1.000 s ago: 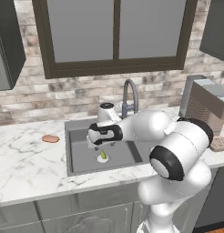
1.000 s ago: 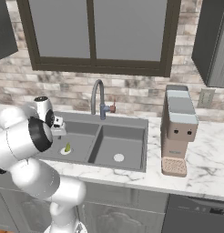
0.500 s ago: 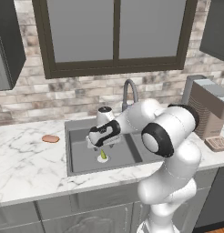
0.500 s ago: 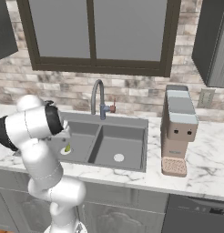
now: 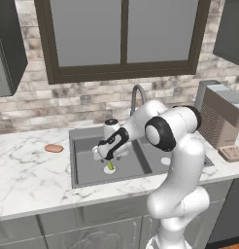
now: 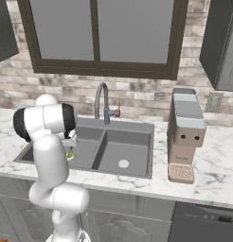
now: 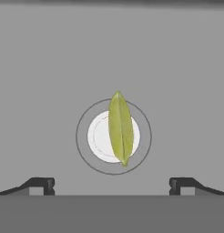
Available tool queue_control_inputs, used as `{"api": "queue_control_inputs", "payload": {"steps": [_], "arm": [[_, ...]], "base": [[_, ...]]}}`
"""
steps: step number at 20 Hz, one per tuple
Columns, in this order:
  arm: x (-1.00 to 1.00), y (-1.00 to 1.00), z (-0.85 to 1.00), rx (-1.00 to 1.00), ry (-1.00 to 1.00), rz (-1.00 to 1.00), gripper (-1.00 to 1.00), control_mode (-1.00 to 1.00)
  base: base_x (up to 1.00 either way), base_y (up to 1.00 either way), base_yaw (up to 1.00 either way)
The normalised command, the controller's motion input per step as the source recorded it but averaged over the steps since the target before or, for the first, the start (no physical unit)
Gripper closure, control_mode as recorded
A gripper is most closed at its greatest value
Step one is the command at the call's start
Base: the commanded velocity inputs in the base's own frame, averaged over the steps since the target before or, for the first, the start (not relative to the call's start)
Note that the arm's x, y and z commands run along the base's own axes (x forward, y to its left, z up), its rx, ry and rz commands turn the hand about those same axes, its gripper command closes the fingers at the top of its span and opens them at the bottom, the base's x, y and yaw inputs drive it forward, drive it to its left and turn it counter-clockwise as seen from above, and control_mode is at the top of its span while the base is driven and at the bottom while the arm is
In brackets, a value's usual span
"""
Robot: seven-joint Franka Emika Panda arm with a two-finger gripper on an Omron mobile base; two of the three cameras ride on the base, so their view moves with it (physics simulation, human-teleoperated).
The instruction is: Turn on the sink faucet. Then move the lemon wedge from the counter to the sink. Turn off the sink. Move the vegetable from the sink to the pot next to the stove. Finally move the pot to the rear left burner.
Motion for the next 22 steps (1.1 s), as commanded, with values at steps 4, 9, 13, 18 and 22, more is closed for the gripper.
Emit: {"api": "queue_control_inputs", "payload": {"steps": [4,9,13,18,22], "arm": [[0.39,0.00,-0.33,-0.02,0.00,-0.03,-1.00,-1.00],[0.20,0.00,-0.15,-0.05,0.00,0.00,-1.00,-1.00],[0.04,0.00,-0.14,-0.01,0.00,0.00,-1.00,-1.00],[-0.02,0.00,-0.16,0.00,0.00,0.00,-1.00,-1.00],[0.00,-0.04,-0.19,0.00,0.00,0.00,-1.00,-1.00]], "base": [[0.00,0.00,0.00],[0.00,0.00,0.00],[0.00,0.00,0.00],[0.00,0.00,0.00],[0.00,0.00,0.00]]}}
